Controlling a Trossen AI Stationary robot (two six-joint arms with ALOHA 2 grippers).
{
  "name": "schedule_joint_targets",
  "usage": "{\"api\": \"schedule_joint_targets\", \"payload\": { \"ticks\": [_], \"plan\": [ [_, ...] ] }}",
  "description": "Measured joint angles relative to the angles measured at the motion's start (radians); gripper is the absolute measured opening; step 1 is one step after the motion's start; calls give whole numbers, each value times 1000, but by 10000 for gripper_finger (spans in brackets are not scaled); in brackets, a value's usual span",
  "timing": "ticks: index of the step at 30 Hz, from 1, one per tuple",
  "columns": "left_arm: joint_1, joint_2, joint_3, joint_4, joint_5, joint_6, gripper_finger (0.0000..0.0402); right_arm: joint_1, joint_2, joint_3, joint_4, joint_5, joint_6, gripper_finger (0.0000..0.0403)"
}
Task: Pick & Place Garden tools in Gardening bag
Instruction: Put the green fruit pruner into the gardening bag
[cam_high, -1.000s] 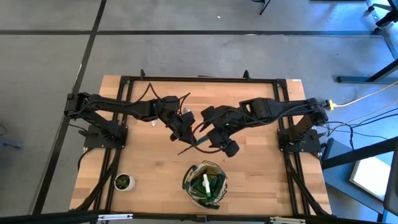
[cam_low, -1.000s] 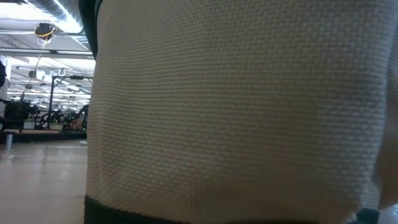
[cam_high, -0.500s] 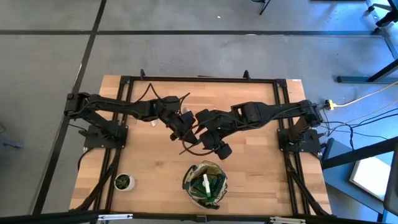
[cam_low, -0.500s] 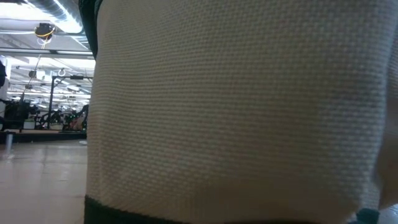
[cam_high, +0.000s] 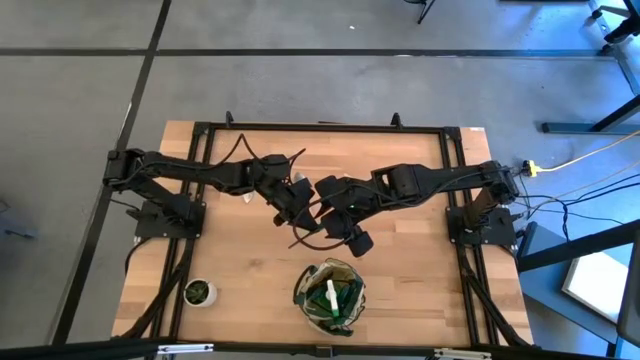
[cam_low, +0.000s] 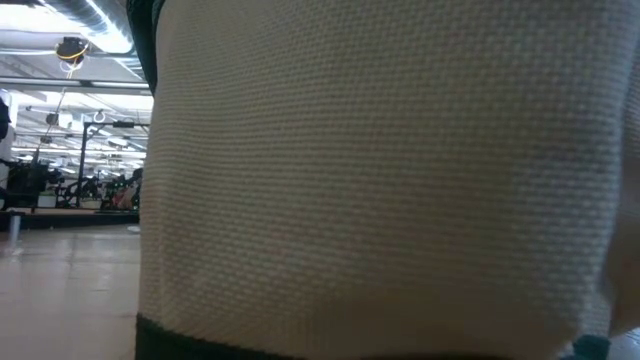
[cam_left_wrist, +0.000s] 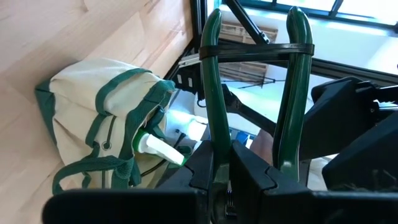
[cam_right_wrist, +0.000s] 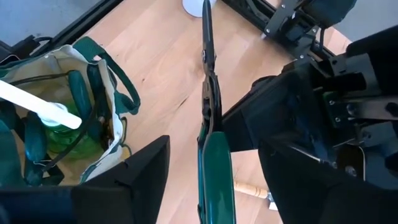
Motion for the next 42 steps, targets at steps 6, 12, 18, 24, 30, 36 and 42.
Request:
{"api": "schedule_joint_targets", "payload": {
  "ticks": [6,12,18,24,30,36,42],
  "plan": [
    [0,0,0,3,0,0,24,0,0,0,-5,5,-4,243],
    [-8,0,0,12,-26,0,24,0,0,0,-17,39,-8,243],
    [-14,0,0,15,-70,17,24,0,0,0,-46,74,1,243],
    [-14,0,0,14,-73,27,24,0,0,0,-52,74,1,243],
    [-14,0,0,14,-82,35,24,-2,0,0,-65,74,4,243],
    [-27,-1,0,111,-93,27,24,-9,-1,-14,-86,73,5,243],
    [-29,-2,0,136,-117,11,24,-24,0,-56,-78,73,27,243]
  ]
}}
